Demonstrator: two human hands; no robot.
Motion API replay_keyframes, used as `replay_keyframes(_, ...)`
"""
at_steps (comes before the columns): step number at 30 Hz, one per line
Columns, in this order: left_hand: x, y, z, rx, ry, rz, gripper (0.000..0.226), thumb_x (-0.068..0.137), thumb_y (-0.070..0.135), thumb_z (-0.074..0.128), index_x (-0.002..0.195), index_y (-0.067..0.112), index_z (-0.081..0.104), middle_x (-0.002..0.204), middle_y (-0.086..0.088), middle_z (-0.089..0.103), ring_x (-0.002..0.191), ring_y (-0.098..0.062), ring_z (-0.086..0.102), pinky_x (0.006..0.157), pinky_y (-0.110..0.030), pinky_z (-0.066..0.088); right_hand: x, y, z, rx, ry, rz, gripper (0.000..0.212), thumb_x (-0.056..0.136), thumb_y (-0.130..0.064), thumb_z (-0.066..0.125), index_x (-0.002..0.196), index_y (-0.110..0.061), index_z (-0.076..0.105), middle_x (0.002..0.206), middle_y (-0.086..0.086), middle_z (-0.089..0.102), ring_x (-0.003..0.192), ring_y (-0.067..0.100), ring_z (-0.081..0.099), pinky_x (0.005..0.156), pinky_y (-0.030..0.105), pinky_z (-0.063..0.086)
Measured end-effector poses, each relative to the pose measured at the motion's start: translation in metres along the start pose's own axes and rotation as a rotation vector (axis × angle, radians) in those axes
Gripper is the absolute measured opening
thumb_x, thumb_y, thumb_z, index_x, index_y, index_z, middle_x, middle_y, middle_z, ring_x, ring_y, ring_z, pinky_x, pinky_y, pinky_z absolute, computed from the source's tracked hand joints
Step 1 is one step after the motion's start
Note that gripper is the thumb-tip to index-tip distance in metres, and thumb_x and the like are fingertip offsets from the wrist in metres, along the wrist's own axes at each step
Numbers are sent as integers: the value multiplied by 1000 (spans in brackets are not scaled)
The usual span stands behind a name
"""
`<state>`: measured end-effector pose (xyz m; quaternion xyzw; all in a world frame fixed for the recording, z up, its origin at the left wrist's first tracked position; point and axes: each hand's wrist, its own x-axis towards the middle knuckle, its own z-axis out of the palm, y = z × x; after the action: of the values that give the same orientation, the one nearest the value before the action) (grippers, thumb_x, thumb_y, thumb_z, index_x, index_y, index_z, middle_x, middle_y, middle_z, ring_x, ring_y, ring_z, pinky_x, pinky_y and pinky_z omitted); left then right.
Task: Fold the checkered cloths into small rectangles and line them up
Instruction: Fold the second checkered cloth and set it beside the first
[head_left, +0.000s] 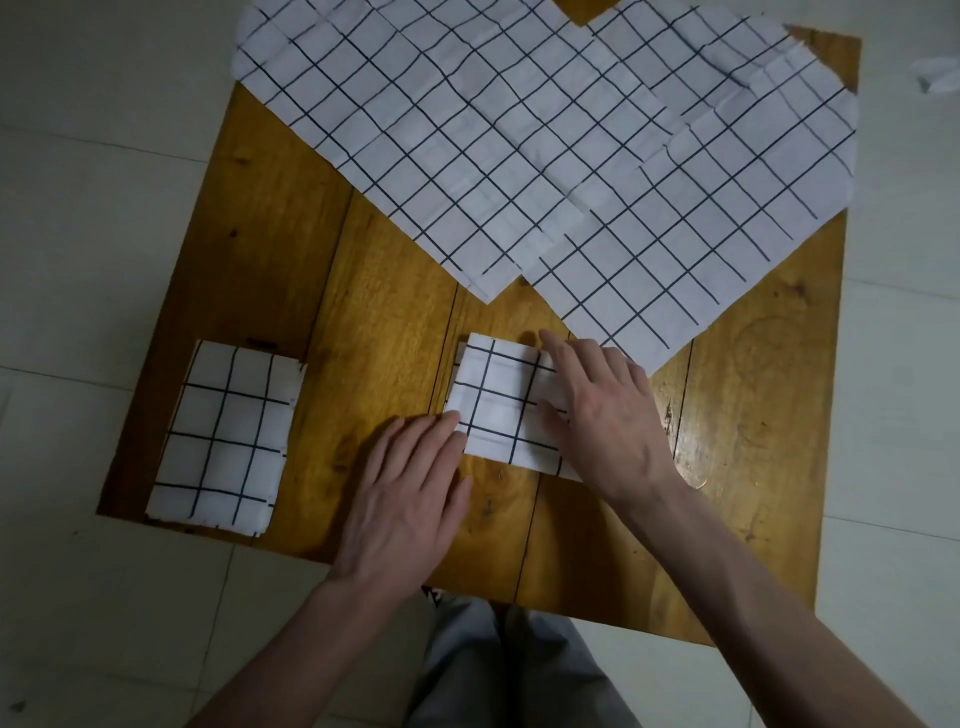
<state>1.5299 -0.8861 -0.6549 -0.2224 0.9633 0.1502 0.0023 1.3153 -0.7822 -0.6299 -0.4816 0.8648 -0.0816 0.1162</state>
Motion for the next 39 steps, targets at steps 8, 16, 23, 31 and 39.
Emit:
replay_keyframes(8,25,35,2,-137,99,-348,46,103,44,46,142,20,52,140,-1,56,127,-19,50,100,-40,47,6,-10,-7,31,-125,151,35,94,-30,66,124,-14,58,115,7,55,107,30,52,94,42,42)
replay_keyframes(16,33,52,-1,-187,165,-595,69,99,59,45,151,14,41,135,-7,50,116,-20,44,94,-38,41,-9,-6,-16,583,-98,170,10,102,-21,65,110,-21,60,90,-11,65,81,9,63,66,23,48)
replay_keyframes(23,35,60,-19,-782,157,-833,43,99,52,54,137,31,50,120,16,57,110,-3,51,96,-31,51,-24,-19,-36,1165,-105,419,12,97,-23,74,96,-16,64,96,-2,75,87,12,74,68,26,59)
replay_keyframes(31,44,69,-45,-1297,264,-906,14,105,27,58,112,24,70,102,4,77,91,-12,75,68,-24,60,-34,-23,-48,1334,-66,536,18,95,-20,72,105,-8,64,100,-6,77,92,13,76,68,25,61)
replay_keyframes(39,40,65,-62,-1265,258,-859,13,103,25,62,113,25,71,111,8,77,108,-13,72,97,-50,60,-29,-20,-52,1190,-32,466,17,106,-27,57,104,-15,69,96,-10,76,90,5,72,73,16,55)
